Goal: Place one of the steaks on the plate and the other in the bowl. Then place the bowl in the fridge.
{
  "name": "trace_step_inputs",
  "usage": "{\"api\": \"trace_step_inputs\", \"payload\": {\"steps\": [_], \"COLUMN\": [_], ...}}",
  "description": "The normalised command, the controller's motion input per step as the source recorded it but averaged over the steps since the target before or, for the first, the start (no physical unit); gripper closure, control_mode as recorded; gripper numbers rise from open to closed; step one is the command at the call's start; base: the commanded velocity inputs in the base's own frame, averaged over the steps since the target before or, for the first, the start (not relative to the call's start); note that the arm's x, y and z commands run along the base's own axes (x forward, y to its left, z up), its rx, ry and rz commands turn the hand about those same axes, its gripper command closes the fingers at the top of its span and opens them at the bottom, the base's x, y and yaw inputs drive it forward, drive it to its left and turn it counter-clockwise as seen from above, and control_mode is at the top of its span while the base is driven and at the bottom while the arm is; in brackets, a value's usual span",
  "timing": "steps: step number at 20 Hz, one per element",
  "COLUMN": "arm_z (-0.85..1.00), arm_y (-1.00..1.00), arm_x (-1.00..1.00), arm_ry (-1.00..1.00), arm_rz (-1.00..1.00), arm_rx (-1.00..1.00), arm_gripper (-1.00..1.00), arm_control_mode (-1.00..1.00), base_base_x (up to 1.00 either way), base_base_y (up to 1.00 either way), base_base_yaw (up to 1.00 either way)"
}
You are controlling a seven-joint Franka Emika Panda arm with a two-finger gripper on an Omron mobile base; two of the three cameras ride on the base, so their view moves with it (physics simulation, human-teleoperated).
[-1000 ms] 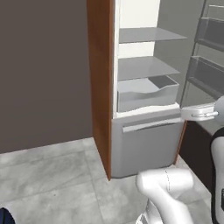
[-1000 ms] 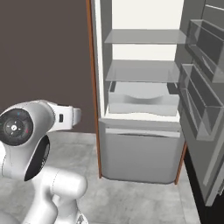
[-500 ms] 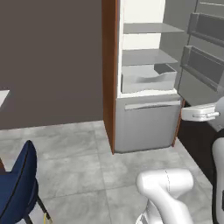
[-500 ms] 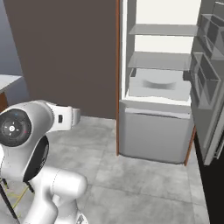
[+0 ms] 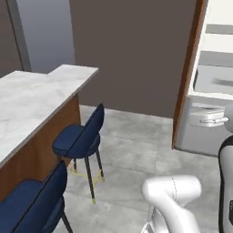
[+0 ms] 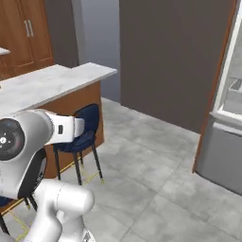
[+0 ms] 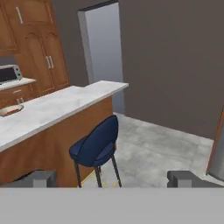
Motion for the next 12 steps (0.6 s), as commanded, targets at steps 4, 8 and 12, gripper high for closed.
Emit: {"api": "trace_step_inputs", "payload": {"steps": [4,8,12], "arm_z": [0.0,0.0,0.0], "arm_y": [0.0,0.0,0.0], "arm_x": [0.0,0.0,0.0], "arm_ry": [0.0,0.0,0.0], "arm_rz": [0.0,0.0,0.0], "arm_rx": [0.0,0.0,0.0], "arm_gripper": [-1.0,-1.0,-1.0], "arm_control_mode": [1.0,1.0,1.0], "base_base_x": [-0.53,-0.72,-0.92], "base_base_y": [0.03,0.3,0.82], "base_base_yaw": [0.82,0.73,0.61]}}
